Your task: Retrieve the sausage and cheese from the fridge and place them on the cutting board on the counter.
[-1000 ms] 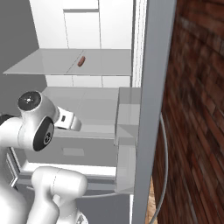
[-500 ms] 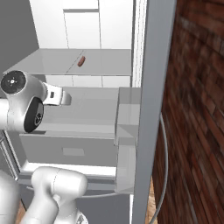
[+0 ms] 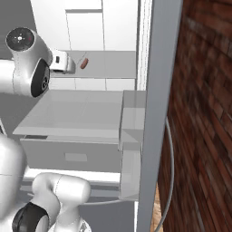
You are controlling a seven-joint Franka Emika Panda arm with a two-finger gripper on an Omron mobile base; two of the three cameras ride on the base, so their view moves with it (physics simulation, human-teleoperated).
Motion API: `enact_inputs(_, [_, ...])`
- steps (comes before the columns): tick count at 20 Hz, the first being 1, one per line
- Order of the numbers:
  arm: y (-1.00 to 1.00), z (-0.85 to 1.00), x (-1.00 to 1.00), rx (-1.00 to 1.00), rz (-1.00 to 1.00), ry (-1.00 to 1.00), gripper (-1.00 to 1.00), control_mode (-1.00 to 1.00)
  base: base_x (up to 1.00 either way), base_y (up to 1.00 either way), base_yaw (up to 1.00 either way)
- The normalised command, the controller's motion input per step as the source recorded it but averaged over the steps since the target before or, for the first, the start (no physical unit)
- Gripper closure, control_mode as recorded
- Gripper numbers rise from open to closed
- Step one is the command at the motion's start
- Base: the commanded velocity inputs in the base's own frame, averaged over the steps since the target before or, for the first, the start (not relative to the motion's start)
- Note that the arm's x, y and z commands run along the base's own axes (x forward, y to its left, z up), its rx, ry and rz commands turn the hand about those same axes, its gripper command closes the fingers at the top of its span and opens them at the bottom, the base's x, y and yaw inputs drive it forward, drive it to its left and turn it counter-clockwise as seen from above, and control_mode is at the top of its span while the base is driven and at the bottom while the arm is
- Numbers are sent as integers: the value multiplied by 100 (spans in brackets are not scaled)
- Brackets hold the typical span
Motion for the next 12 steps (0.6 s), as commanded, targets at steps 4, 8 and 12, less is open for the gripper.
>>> enact_inputs(4, [3, 32, 92, 0, 11, -4, -100, -100, 0, 0, 0])
enact_inputs(8, [14, 1, 98, 0, 5, 0, -100, -100, 0, 0, 0])
enact_inputs(12, [11, -25, 94, 0, 2, 0, -100, -100, 0, 0, 0])
